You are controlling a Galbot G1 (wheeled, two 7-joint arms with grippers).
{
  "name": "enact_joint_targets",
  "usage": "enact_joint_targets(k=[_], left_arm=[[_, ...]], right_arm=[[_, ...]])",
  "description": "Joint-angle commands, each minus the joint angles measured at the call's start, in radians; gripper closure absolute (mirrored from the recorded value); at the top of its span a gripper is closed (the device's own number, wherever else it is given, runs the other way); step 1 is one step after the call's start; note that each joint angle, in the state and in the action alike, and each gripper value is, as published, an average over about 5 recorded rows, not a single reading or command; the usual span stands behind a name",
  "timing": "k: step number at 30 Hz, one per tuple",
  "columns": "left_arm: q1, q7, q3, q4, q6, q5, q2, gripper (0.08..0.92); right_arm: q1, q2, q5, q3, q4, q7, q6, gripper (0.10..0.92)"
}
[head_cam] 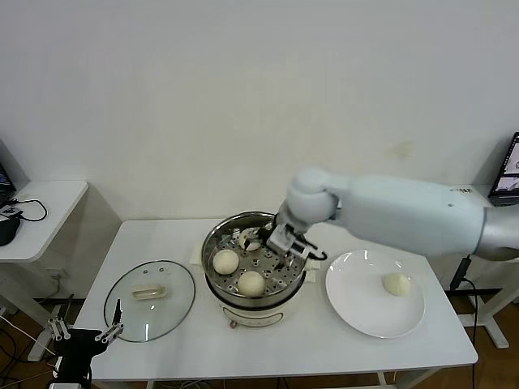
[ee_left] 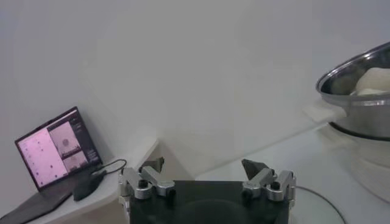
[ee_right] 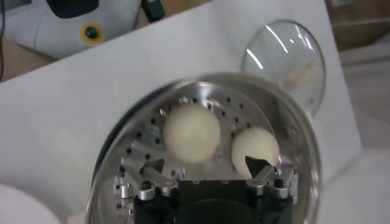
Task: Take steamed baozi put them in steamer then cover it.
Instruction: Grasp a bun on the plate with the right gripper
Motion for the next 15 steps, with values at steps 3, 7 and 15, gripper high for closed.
enact_joint_targets(k=[3,7,15], left_arm=[[-0.018,0.003,0.0,0.007,0.003,-0.016,0.049,0.177],[-0.029,0.007,-0.003,0.006,0.007,-0.035,0.07,0.177],[-0.051,0.016,0.021,0.005,0.019,-0.049,0.092,0.177]], right_arm=[[0.044,-0.285,0.066,0.135,-0.001,-0.042,-0.295,0.203],[0.014,-0.44,0.069,0.152,0.017,-0.064,-0.355,0.202],[-0.228,-0.628,-0.023,0.263,0.019,-0.073,-0.33,0.202]])
